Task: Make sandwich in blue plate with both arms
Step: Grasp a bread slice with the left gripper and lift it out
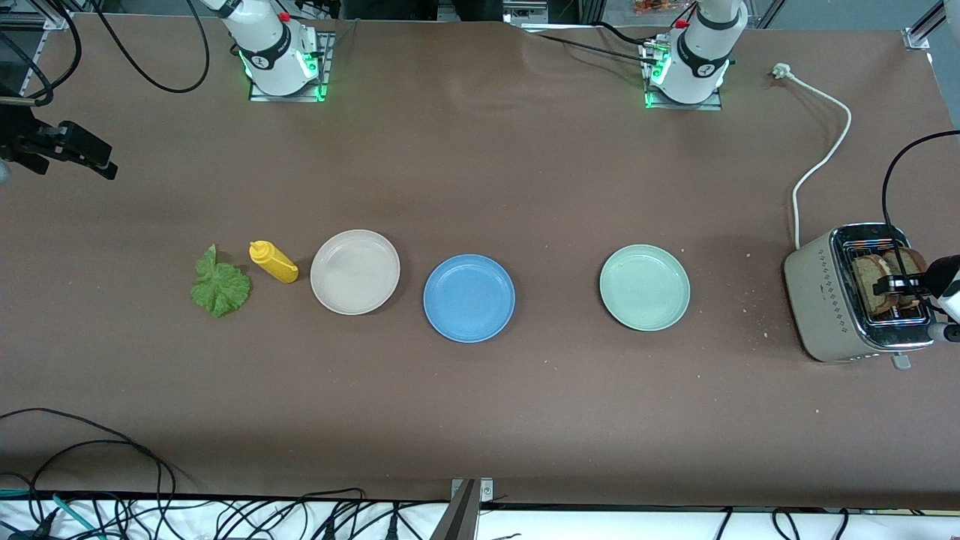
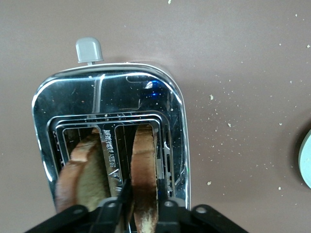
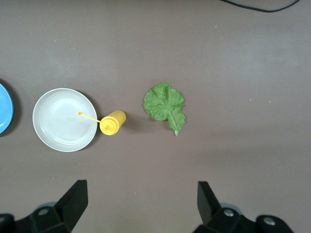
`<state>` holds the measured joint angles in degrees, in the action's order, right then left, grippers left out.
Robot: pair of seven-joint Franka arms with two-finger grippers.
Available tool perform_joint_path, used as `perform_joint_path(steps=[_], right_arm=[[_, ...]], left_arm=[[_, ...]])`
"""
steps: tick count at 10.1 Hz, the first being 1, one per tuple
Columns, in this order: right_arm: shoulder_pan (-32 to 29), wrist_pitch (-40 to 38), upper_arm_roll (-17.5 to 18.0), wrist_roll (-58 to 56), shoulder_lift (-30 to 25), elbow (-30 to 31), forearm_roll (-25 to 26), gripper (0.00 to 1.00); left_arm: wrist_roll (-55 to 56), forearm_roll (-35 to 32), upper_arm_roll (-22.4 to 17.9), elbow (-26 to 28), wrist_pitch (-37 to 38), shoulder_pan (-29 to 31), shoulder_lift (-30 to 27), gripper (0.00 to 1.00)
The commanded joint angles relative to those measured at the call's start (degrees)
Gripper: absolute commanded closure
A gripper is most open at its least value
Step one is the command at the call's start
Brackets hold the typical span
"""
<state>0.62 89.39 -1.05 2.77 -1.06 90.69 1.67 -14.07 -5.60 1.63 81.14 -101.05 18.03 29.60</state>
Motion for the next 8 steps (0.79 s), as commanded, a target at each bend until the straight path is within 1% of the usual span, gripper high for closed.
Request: perform_joint_path(steps=[1,3,4,5,6,8], right_arm=[[-0.3,-0.4,0.1,0.3,-0.4,-0.3,-0.9,0.0],[-0.3,-0.4,0.1,0.3,-0.4,-0.3,-0.9,0.0],[-0.3,-0.4,0.1,0.3,-0.3,-0.3,-0.9,0.0],[-0.3,-0.4,0.2,0.3,-0.3,-0.3,-0.9,0.0],[-0.3,-0.4,0.2,0.3,-0.4,-0.3,-0.9,0.0],[-0.3,-0.4,0.1,0.3,-0.4,-0.3,-0.9,0.0]], left_arm=[[-2.4,-0.6,0.9,-0.8,0.8,0.4,-2.2,1.0],[-5.8,-0.6,1.0,-0.8,2.0,-0.2,-4.9,1.0],[-5.8,-0.6,1.5,-0.9,4.2,-0.2,-5.7,1.0],[-5.8,-0.5,1.6,-1.6,5.8,-0.4,-7.5,1.0],[-5.7,-0.5,3.3,-2.2,7.8,-0.2,-8.2,1.0],[-5.8,-0.5,3.6,-5.3,11.2,-0.2,-9.1,1.0]])
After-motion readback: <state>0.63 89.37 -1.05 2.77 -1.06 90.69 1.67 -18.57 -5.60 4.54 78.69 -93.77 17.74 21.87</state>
